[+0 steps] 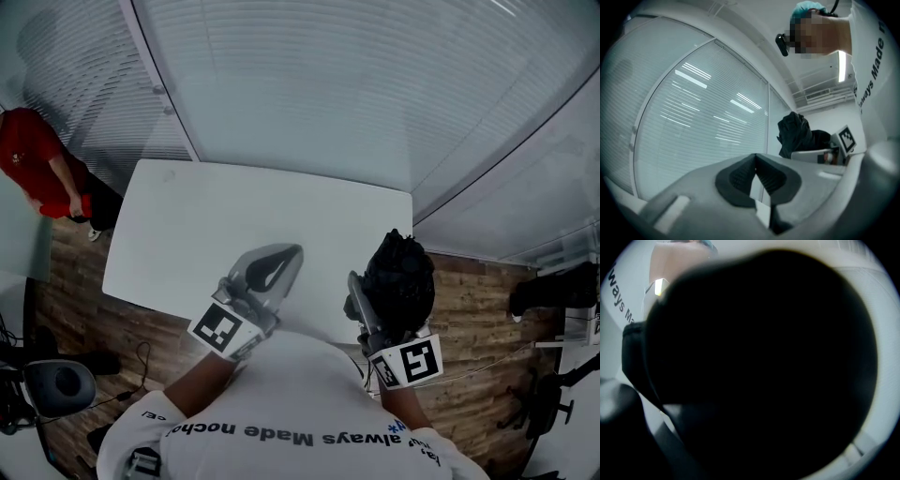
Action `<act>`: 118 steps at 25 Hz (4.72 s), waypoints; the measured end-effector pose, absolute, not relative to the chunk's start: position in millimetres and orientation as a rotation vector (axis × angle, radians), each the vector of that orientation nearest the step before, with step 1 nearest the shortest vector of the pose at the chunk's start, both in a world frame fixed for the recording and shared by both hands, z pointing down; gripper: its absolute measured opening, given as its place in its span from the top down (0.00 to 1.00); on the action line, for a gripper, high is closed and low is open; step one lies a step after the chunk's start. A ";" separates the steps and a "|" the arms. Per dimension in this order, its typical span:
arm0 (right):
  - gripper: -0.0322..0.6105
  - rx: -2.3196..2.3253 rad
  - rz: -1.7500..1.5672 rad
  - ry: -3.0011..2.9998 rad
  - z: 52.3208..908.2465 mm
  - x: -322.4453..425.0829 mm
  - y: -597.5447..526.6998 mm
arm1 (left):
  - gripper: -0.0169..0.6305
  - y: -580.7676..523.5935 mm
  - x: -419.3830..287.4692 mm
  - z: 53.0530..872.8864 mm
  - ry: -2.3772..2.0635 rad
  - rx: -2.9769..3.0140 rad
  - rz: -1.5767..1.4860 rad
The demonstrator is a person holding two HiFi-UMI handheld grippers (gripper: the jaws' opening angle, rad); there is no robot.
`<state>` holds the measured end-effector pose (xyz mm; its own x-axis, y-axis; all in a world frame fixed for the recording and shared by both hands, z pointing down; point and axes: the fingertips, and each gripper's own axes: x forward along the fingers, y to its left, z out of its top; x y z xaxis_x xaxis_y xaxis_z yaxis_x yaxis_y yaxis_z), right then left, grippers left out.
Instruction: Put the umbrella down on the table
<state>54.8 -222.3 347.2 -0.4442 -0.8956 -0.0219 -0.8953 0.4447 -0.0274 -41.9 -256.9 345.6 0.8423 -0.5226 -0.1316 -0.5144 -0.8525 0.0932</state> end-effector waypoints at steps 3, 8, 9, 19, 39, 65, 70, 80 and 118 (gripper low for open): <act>0.58 -1.660 -0.086 2.692 373.6 60.5 -233.9 | 0.97 -262.5 -38.4 345.1 -0.836 2.975 -0.241; 0.58 -1.735 -0.253 2.785 439.0 71.2 -251.8 | 0.97 -263.7 -37.5 344.7 -0.854 2.978 -0.232; 0.58 -1.750 -0.278 2.803 453.4 72.0 -255.7 | 0.97 -264.5 -38.9 345.6 -0.860 2.974 -0.233; 0.58 -1.832 -0.696 3.025 599.8 74.4 -289.1 | 0.97 -270.3 -44.7 346.0 -0.878 2.957 -0.247; 0.58 -1.859 -1.635 3.236 807.4 79.5 -293.5 | 0.97 -273.6 -52.6 355.1 -0.899 2.923 -0.225; 0.52 -1.892 -1.768 3.305 843.3 94.0 -277.4 | 0.97 -265.1 -72.1 358.6 -0.954 2.883 -0.194; 0.50 -1.875 -1.733 3.297 835.4 94.6 -278.9 | 0.97 -266.1 -71.4 359.6 -0.945 2.887 -0.199; 0.55 -1.800 -1.409 3.151 750.4 97.1 -294.1 | 0.97 -265.5 -58.5 363.2 -0.887 2.893 -0.206; 0.78 -1.610 -0.021 2.750 338.6 87.7 -224.7 | 0.97 -267.9 -21.8 351.0 -0.827 2.940 -0.213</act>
